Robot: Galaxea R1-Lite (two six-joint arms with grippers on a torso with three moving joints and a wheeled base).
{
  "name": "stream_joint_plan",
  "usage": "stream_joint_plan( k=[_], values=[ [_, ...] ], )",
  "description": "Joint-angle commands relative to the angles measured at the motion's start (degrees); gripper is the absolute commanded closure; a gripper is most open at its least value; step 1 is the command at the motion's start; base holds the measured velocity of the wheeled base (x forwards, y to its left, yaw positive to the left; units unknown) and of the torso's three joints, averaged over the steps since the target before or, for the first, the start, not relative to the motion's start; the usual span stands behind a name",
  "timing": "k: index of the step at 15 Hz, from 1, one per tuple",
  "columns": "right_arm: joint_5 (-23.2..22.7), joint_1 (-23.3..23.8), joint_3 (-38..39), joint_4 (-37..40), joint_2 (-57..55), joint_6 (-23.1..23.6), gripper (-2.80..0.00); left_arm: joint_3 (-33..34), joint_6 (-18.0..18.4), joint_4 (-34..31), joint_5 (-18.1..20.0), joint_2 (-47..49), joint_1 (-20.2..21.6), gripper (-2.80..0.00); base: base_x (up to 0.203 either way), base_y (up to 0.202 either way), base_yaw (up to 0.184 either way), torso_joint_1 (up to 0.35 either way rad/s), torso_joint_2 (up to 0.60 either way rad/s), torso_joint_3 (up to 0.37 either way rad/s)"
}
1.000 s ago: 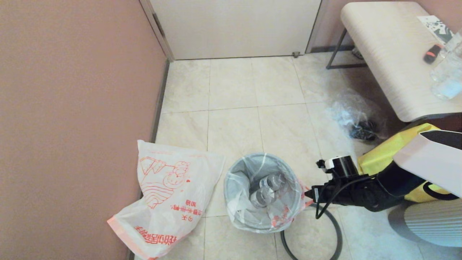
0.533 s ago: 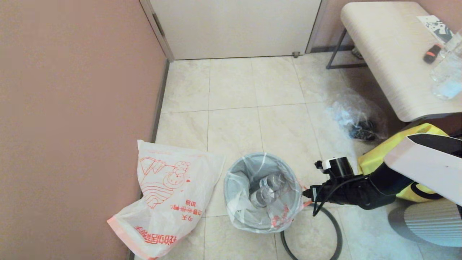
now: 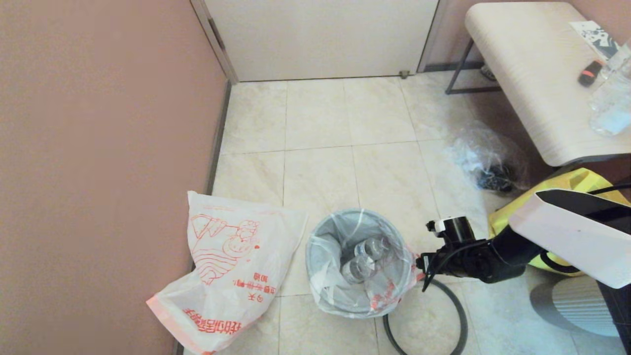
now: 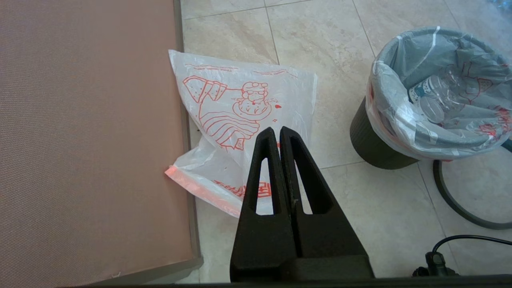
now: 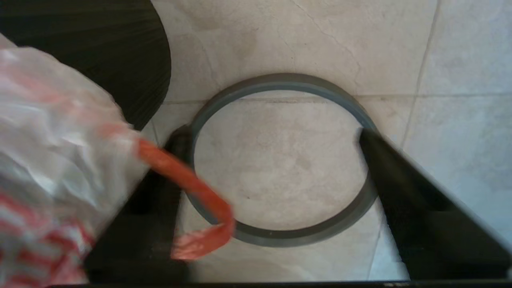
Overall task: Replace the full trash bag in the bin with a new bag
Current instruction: Place the trash bag on the floor
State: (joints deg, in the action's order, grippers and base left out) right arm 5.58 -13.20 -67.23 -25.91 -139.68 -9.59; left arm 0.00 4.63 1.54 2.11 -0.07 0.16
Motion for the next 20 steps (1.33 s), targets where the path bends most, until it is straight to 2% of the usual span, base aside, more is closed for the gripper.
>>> stream_joint_plan(
  k=[1,7,11,20],
  values=[
    [0.04,-0.07,-0.44,-0.16,-0.48,0.01,0.00,0.79,0.03,0.05,0.00,0.07,0.02,0.00,0.000,0.000,0.000,0.000,0.00,0.000],
    [-0.14,-0.93,3.44,0.33,4.71,-0.68,0.00,0.79,0.03,0.05,0.00,0.07,0.02,0.00,0.000,0.000,0.000,0.000,0.00,0.000],
    [-0.57,-3.23,8.98,0.16,10.49,-4.95,0.00,0.79,0.03,0.05,0.00,0.07,0.02,0.00,0.000,0.000,0.000,0.000,0.00,0.000],
    [-0.49,-6.80,13.38,0.24,20.40,-8.32,0.00,0.79,0.03,0.05,0.00,0.07,0.02,0.00,0.000,0.000,0.000,0.000,0.00,0.000]
  ],
)
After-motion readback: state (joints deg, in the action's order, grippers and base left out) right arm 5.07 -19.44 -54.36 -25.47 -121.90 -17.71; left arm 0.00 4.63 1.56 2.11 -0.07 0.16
